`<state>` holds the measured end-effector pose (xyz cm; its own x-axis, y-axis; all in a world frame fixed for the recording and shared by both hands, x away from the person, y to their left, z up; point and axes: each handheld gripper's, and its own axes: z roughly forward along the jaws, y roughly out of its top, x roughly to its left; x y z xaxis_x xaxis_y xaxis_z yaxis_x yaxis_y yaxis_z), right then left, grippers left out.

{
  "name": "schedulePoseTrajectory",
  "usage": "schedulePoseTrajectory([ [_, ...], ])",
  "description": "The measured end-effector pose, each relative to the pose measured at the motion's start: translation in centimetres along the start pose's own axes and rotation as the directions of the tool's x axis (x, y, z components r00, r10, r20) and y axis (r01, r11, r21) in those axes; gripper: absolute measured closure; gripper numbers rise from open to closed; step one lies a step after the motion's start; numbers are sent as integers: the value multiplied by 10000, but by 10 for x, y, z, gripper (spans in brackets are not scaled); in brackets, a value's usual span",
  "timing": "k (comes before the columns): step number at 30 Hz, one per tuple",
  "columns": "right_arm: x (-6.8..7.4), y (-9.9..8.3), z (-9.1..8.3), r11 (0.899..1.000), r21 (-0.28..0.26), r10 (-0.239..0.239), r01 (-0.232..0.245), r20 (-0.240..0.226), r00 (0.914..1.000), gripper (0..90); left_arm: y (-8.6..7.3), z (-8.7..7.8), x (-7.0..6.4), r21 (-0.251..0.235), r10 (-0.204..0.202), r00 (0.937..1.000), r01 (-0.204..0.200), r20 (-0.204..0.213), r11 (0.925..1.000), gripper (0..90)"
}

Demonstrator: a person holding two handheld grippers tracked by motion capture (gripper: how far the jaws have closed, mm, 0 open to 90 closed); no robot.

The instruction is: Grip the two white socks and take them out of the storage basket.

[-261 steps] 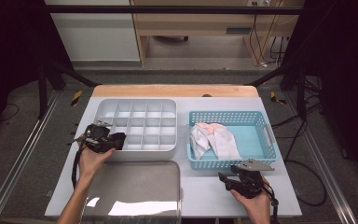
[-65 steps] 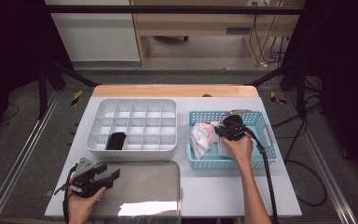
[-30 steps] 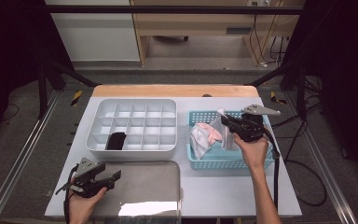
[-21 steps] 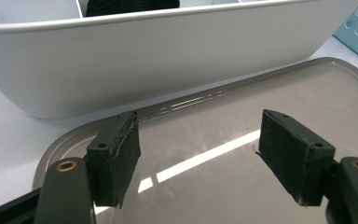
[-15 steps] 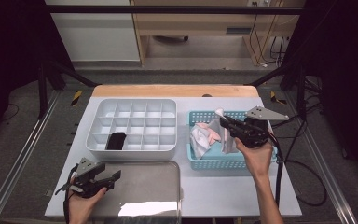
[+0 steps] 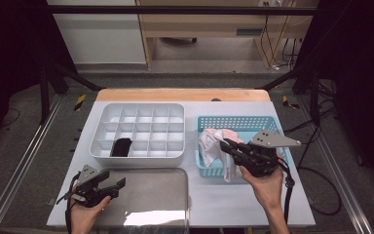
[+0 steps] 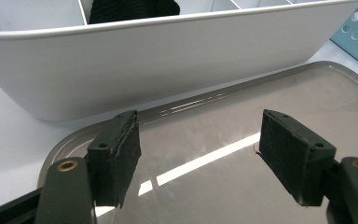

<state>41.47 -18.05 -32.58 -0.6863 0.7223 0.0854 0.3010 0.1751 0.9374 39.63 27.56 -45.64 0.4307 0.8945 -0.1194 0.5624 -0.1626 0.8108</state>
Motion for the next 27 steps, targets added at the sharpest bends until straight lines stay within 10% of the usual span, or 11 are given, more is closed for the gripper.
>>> schedulePoseTrajectory([
  [27,18,-80,7,9845,1608,803,-699,-586,9951,807,0,-5,0,-176,-40,10000,41,48,9998,293],
])
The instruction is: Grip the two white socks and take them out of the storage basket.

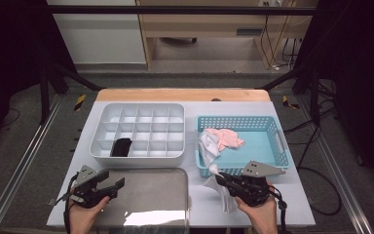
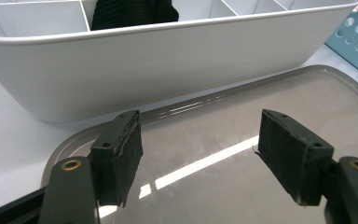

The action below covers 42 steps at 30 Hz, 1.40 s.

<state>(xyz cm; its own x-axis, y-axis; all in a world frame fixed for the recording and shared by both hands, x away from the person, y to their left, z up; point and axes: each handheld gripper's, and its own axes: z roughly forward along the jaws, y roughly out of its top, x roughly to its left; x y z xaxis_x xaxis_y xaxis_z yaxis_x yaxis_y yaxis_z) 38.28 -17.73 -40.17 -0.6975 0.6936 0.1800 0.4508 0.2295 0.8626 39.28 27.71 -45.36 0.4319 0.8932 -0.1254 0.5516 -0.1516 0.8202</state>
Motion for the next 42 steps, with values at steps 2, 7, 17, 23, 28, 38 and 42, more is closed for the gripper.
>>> schedulePoseTrajectory([
  [2,-2,-6,6,9998,214,63,-64,51,10000,806,0,0,0,-11,-23,10000,23,-11,10000,293],
  [7,-6,-23,21,9963,838,166,-174,98,9998,804,-1,0,0,25,10,10000,-10,-23,10000,294],
  [17,-7,-46,43,9872,1542,367,-401,246,9990,747,-1,0,-1,43,6,10000,-6,-10,10000,295],
  [23,-7,-53,56,9831,1816,107,-215,604,9981,647,-1,1,-1,65,11,10000,-11,-6,10000,295],
  [28,-6,-51,54,9874,1556,152,-277,812,9966,547,-1,1,0,66,-54,10000,54,22,10000,295],
  [38,-1,-32,37,9985,507,157,-195,747,9971,500,-1,1,1,88,-41,10000,41,20,10000,295],
  [42,-5,-20,29,9993,77,367,-376,1013,9942,481,-1,2,1,116,-70,10000,70,42,9999,295],
])
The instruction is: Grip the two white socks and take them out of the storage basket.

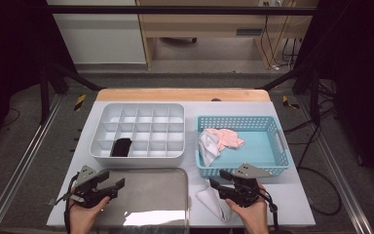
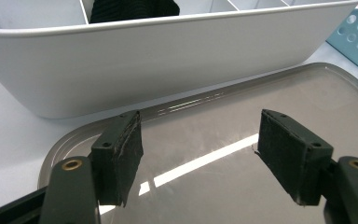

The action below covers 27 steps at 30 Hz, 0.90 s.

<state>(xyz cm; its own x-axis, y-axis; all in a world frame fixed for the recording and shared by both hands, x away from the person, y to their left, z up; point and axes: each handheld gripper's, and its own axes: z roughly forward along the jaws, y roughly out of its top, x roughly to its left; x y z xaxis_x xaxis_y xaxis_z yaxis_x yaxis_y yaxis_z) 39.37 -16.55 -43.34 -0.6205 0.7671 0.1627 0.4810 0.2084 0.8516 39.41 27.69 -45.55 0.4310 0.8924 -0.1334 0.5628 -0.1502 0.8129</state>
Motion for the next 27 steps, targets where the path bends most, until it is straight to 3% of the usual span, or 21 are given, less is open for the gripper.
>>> schedulePoseTrajectory([
  [12,-20,42,3,9979,-645,144,-95,760,9970,430,1,-1,3,-36,-92,9999,92,-46,10000,295],
  [22,-42,80,24,9944,-987,520,-371,1527,9869,371,1,0,4,-56,-154,9999,154,-68,9999,296],
  [27,-50,88,39,9954,-876,523,-381,1657,9848,361,1,0,5,-88,-178,9998,178,-77,9998,298],
])
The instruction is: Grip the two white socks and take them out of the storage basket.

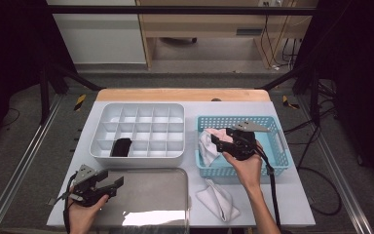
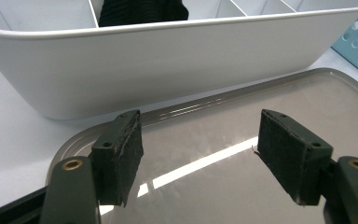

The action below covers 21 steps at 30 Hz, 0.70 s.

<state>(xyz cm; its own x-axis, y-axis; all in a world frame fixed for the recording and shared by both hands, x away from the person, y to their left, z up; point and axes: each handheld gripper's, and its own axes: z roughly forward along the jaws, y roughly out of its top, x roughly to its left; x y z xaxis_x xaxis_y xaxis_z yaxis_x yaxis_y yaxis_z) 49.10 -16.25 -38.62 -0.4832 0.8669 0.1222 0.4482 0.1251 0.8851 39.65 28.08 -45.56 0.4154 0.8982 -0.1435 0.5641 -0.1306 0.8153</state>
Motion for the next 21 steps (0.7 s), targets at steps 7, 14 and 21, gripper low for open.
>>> schedulePoseTrajectory([
  [7,-5,6,23,9995,251,-171,168,119,9998,376,0,0,1,-35,-24,10000,24,-10,10000,301],
  [14,-11,8,46,9981,553,-288,277,175,9994,379,0,2,1,2,7,10000,-7,-8,10000,301],
  [21,-14,2,62,9944,980,-408,394,122,9991,380,0,2,1,46,23,10000,-23,1,10000,301],
])
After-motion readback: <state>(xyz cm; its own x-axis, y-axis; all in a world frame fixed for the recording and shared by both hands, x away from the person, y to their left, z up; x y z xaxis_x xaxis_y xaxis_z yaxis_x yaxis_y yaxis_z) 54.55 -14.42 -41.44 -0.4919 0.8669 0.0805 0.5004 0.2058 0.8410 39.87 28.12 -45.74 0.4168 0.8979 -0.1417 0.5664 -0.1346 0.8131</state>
